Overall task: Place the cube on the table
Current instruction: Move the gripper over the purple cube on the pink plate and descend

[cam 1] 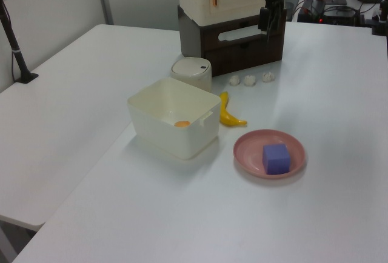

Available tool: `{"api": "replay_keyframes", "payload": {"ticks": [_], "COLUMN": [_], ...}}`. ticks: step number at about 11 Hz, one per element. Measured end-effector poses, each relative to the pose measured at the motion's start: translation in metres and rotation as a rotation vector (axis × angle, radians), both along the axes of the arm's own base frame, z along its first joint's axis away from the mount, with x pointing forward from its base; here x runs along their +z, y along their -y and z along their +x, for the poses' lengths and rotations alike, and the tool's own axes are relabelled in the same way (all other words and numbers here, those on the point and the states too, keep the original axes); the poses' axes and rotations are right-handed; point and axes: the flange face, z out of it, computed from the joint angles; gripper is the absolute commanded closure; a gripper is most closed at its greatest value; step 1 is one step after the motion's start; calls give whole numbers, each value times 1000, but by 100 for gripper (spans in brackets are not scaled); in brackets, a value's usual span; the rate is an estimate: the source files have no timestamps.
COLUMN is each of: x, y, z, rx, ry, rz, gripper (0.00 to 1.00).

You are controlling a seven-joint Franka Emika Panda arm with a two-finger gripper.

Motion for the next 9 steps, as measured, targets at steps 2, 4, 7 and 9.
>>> {"api": "replay_keyframes", "payload": {"ticks": [2,4,7,9], "x": [-2,-6,-19,-47], "y": [-1,-9,-27,-66], "z": [-4,-10,-13,-22], "rx": [2,13,53,161], "ry": [-33,-87,-123,-182], "rz": [1,3,2,-1], "gripper": [0,0,0,0]}}
